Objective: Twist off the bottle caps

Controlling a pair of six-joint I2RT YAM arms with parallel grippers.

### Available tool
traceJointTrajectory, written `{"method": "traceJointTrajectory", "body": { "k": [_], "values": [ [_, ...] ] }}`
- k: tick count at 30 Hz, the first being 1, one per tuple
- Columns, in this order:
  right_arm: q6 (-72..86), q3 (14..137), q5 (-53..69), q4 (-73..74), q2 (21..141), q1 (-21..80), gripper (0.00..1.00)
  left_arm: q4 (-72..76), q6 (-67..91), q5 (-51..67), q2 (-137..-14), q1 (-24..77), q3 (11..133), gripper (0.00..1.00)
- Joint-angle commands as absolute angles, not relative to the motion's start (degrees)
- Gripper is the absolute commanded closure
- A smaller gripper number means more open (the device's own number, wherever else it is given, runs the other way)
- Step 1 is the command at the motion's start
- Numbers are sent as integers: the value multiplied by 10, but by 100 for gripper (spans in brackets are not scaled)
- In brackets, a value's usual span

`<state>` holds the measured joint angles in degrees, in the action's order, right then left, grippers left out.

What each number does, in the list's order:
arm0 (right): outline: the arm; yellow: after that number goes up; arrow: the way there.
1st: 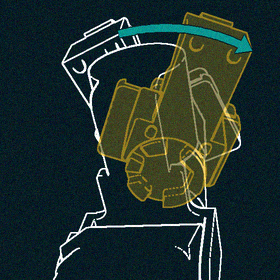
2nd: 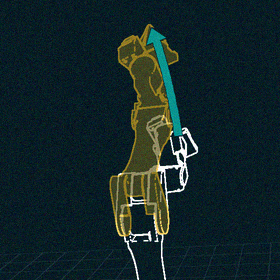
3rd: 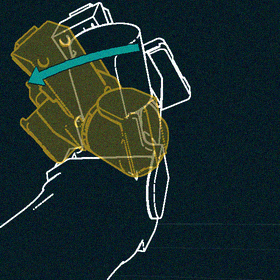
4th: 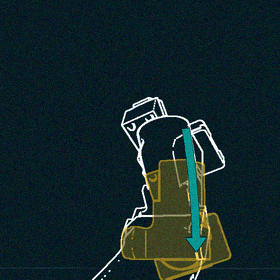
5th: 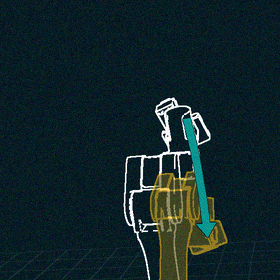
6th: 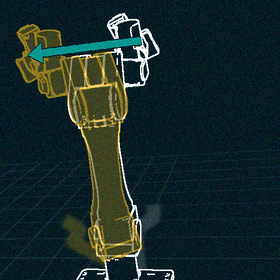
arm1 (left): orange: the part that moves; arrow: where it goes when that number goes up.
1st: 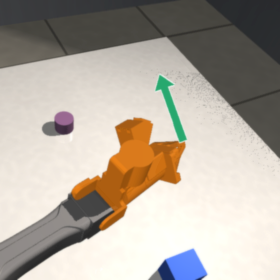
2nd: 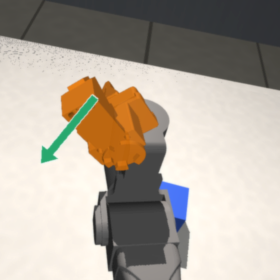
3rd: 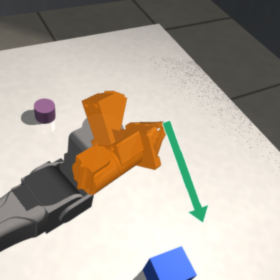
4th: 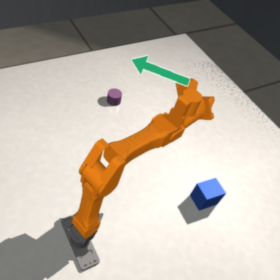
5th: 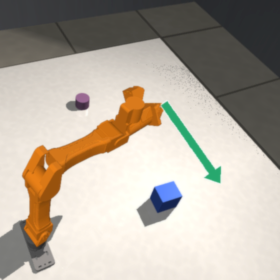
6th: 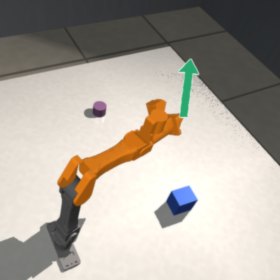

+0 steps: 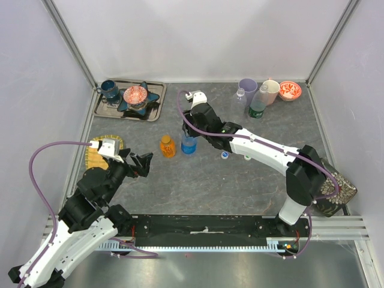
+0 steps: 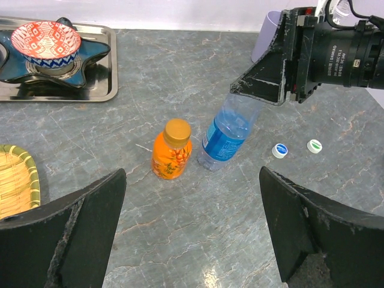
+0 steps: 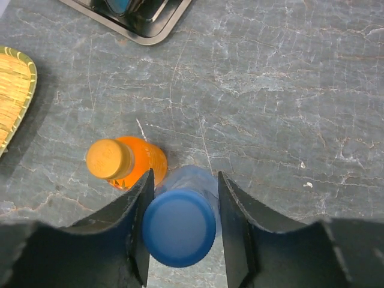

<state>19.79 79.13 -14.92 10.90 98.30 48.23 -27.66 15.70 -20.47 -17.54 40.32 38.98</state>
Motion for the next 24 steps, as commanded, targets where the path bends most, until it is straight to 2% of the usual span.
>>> {"method": "traceJointTrajectory", "body": {
  "k": [1, 7, 12, 17, 20, 24],
  "values": [
    [205, 771, -172, 82, 945, 485, 60, -267, 176, -202, -179, 403, 391, 3],
    [214, 755, -185, 105, 832, 484, 73, -233, 155, -214, -208, 403, 412, 2],
    [248, 751, -118, 169, 730, 482, 100, -167, 137, -178, -284, 403, 463, 0],
    [272, 726, -38, 200, 645, 475, 100, -72, 185, -10, -392, 395, 524, 0],
    [273, 719, -7, 214, 603, 468, 100, -3, 236, 140, -425, 367, 524, 1],
    [274, 721, 41, 228, 567, 460, 100, 169, 310, 361, -460, 304, 506, 1]
  ]
}}
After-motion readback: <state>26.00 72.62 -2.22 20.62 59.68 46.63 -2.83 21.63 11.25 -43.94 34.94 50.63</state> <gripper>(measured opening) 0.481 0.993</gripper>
